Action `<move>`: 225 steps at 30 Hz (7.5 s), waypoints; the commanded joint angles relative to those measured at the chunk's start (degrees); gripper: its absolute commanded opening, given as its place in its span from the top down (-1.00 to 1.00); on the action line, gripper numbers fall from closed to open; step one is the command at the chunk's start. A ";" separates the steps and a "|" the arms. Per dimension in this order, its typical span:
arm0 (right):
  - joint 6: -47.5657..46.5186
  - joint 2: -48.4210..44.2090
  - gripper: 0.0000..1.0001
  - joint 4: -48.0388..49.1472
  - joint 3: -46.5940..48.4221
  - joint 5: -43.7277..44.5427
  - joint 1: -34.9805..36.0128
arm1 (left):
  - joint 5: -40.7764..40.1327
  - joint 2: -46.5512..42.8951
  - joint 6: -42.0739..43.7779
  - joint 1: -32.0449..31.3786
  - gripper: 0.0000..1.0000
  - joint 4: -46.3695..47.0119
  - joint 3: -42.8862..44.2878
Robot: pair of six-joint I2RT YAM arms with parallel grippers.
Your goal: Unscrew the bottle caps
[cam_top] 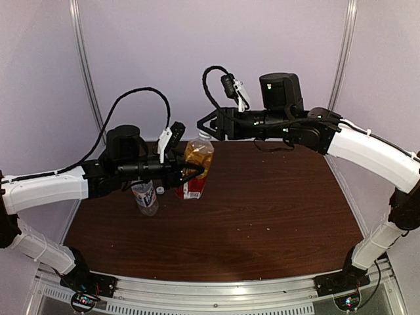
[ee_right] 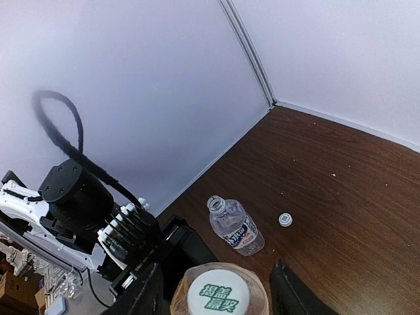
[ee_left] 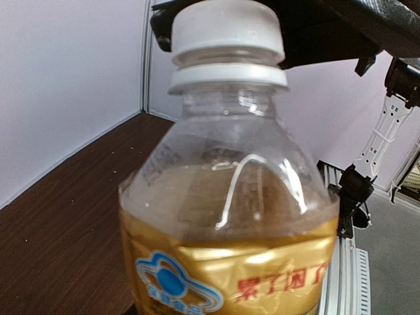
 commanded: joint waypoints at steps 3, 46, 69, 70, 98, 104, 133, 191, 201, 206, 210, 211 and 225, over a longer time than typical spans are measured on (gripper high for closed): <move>0.52 0.30 -0.08 1.31 -0.33 -0.92 0.32 | -1.65 -0.50 1.16 -0.30 0.20 1.45 1.42; -23.49 -0.94 0.59 6.92 -4.96 -34.87 -5.03 | 27.28 -1.91 -1.67 -0.26 0.21 10.61 -0.56; -20.40 -3.32 -0.24 4.51 -4.13 -31.49 -5.77 | 23.60 -0.24 -3.31 0.20 0.21 10.87 -1.05; -19.89 -3.83 -0.30 4.48 -4.22 -30.96 -5.73 | 22.25 -0.25 -3.09 0.22 0.21 10.35 -0.97; 0.08 0.88 -0.59 -2.00 2.55 -4.24 -2.24 | 1.15 0.41 0.36 0.27 0.20 2.09 1.68; 0.32 1.56 -0.22 -1.11 2.08 -5.99 -1.70 | 0.20 0.04 0.45 0.29 0.20 1.90 1.34; -29.49 0.72 0.67 -3.33 -0.65 -30.18 -3.37 | 22.94 -2.47 0.74 0.32 0.20 6.51 0.16; -0.69 -1.73 -0.59 0.63 -1.03 -4.10 -2.50 | 0.74 0.57 1.70 0.66 0.21 -0.80 2.91; -0.03 0.05 -0.22 1.65 -0.94 -5.74 -1.95 | -0.65 0.38 2.01 0.71 0.22 -1.51 2.83; 0.01 0.59 0.05 2.02 -0.89 -6.56 -1.86 | -0.98 -0.03 2.18 0.66 0.22 -1.71 2.57; 0.06 0.79 0.21 2.47 -0.86 -7.44 -1.86 | -1.20 -0.20 2.43 0.68 0.22 -1.83 2.49; 0.04 0.75 0.25 2.57 -0.89 -7.48 -1.86 | -1.28 -0.24 2.45 0.66 0.22 -1.95 2.50; -13.28 -2.58 0.74 6.07 -4.66 -18.50 -4.44 | 6.18 -1.26 5.95 0.66 0.22 -2.55 1.77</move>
